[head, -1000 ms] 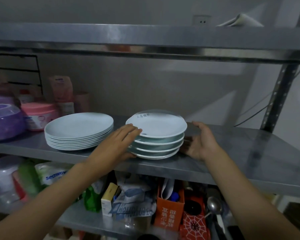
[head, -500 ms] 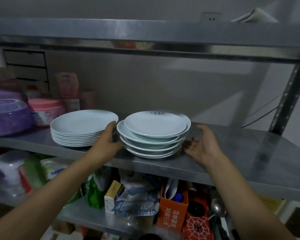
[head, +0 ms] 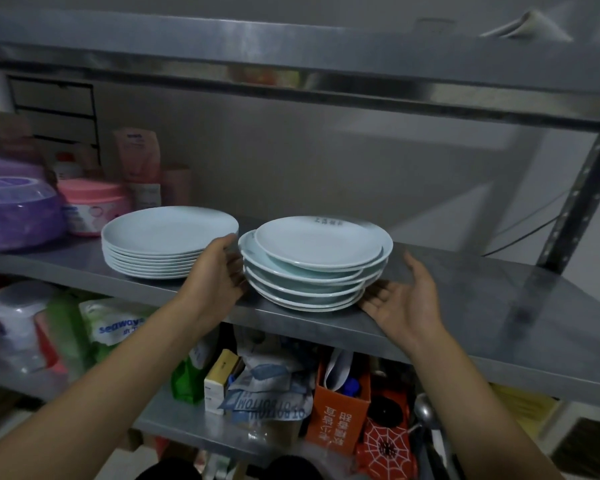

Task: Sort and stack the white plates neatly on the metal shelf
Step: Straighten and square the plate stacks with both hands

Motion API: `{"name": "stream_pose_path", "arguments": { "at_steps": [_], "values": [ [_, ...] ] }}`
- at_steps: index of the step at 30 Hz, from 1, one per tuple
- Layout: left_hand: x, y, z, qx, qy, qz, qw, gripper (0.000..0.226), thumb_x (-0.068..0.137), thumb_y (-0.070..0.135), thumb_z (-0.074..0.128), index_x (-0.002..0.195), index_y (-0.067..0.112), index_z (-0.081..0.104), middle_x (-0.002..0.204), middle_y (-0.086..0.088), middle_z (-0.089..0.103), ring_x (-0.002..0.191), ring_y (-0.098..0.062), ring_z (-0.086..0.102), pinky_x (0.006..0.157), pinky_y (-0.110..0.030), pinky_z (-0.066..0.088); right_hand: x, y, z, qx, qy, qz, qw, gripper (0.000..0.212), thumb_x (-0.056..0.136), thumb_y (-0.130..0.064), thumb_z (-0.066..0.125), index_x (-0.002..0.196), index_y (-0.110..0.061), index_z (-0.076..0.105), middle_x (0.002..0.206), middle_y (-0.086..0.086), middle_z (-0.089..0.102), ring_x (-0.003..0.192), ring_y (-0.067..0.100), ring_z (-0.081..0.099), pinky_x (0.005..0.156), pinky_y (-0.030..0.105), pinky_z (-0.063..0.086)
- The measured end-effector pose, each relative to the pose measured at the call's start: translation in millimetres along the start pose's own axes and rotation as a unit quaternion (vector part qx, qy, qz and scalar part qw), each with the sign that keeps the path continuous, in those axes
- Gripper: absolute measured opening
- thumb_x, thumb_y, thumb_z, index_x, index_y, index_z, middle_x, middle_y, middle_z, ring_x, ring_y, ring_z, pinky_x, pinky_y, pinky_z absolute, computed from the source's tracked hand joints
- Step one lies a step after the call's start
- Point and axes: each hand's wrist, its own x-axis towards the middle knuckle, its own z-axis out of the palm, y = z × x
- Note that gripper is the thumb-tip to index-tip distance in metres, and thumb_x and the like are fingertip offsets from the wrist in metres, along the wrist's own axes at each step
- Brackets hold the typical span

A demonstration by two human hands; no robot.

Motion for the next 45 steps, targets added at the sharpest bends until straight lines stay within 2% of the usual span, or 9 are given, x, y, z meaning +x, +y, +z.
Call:
{"name": "stream_pose_path", "arguments": {
  "at_steps": [10, 17, 21, 24, 28, 34, 36, 39, 45],
  "values": [
    [9.9, -2.8, 14.2, 0.012, -0.006, -0.001, 1.000, 0.049, 0.096, 0.041, 0.039, 0.125, 0.007, 0.060, 0.123, -0.014, 0.064, 0.118, -0.030, 0.057, 0.102, -0.040, 0.042, -17.8, 0.4, -9.0, -0.042, 0.027, -0.008, 0.999, 0.080, 0.089, -0.048, 0.051, 0.144, 0.004, 0.026, 0.133, 0.024, 0.049, 0.118, 0.034, 0.053, 0.105, 0.044, 0.041],
    [19.7, -5.9, 27.9, -0.005, -0.022, 0.005, 1.000, 0.050, 0.095, 0.043, 0.040, 0.120, 0.007, 0.064, 0.118, -0.015, 0.067, 0.113, -0.030, 0.061, 0.099, -0.040, 0.045, 10.7, -16.7, -10.2, -0.187, 0.096, -0.071, 0.975, 0.051, 0.096, -0.047, 0.041, 0.120, -0.004, 0.055, 0.112, 0.017, 0.065, 0.102, 0.030, 0.062, 0.086, 0.044, 0.051],
    [26.6, -9.9, 30.3, 0.005, -0.012, 0.018, 1.000, 0.045, 0.093, 0.045, 0.042, 0.098, 0.013, 0.074, 0.100, -0.012, 0.073, 0.097, -0.027, 0.068, 0.088, -0.038, 0.049, 31.9, -21.8, -4.5, -0.174, 0.126, -0.133, 0.968, 0.050, 0.093, -0.053, 0.041, 0.110, -0.014, 0.067, 0.105, 0.012, 0.071, 0.095, 0.029, 0.066, 0.075, 0.039, 0.053],
    [30.0, -15.1, 34.3, 0.016, 0.003, 0.018, 1.000, 0.045, 0.090, 0.048, 0.046, 0.071, 0.021, 0.076, 0.077, -0.005, 0.073, 0.076, -0.019, 0.069, 0.080, -0.036, 0.050, 41.3, -20.3, -0.8, -0.097, 0.116, -0.124, 0.981, 0.057, 0.088, -0.057, 0.044, 0.121, -0.014, 0.063, 0.114, 0.012, 0.069, 0.105, 0.033, 0.065, 0.090, 0.044, 0.052],
    [33.7, -22.5, 33.2, -0.002, 0.028, 0.069, 0.997, 0.059, 0.077, 0.056, 0.061, 0.123, 0.019, 0.062, 0.124, -0.012, 0.063, 0.115, -0.030, 0.060, 0.103, -0.050, 0.043, 42.8, -16.8, 3.9, -0.056, 0.064, -0.146, 0.986, 0.066, 0.087, -0.059, 0.046, 0.124, -0.007, 0.061, 0.121, 0.017, 0.065, 0.110, 0.035, 0.063, 0.100, 0.048, 0.045],
    [50.4, -34.3, 22.8, -0.008, 0.043, 0.100, 0.994, 0.060, 0.069, 0.058, 0.069, 0.122, 0.030, 0.062, 0.129, -0.005, 0.061, 0.118, -0.026, 0.058, 0.104, -0.049, 0.040, 47.1, -14.1, 4.1, -0.145, 0.029, -0.198, 0.969, 0.052, 0.097, -0.047, 0.039, 0.073, -0.023, 0.079, 0.087, 0.003, 0.076, 0.082, 0.017, 0.072, 0.075, 0.031, 0.054],
    [49.4, -34.2, 23.3, 0.008, 0.044, 0.108, 0.993, 0.050, 0.073, 0.050, 0.067, 0.118, 0.030, 0.063, 0.126, -0.005, 0.062, 0.116, -0.026, 0.059, 0.103, -0.048, 0.042, 44.4, -14.3, 10.1, -0.158, 0.048, -0.230, 0.959, 0.040, 0.087, -0.055, 0.054, 0.096, -0.023, 0.076, 0.105, 0.002, 0.073, 0.096, 0.018, 0.069, 0.088, 0.037, 0.053],
    [44.4, -34.1, 27.7, 0.028, 0.060, 0.148, 0.987, 0.028, 0.084, 0.030, 0.054, 0.111, 0.030, 0.062, 0.119, -0.004, 0.064, 0.112, -0.024, 0.060, 0.100, -0.044, 0.046, 59.3, -15.1, -1.2, -0.151, 0.051, -0.275, 0.948, 0.071, 0.069, -0.058, 0.071, 0.130, -0.024, 0.057, 0.132, 0.002, 0.060, 0.119, 0.022, 0.058, 0.106, 0.047, 0.041],
    [43.0, -33.9, 27.7, 0.041, 0.055, 0.146, 0.987, 0.028, 0.086, 0.030, 0.052, 0.112, 0.030, 0.061, 0.120, -0.002, 0.063, 0.112, -0.022, 0.060, 0.102, -0.046, 0.044, 54.9, -11.2, 4.7, -0.198, 0.049, -0.305, 0.930, 0.046, 0.076, -0.044, 0.058, 0.114, -0.020, 0.064, 0.120, 0.007, 0.066, 0.114, 0.027, 0.060, 0.104, 0.046, 0.042]
  ]
}}
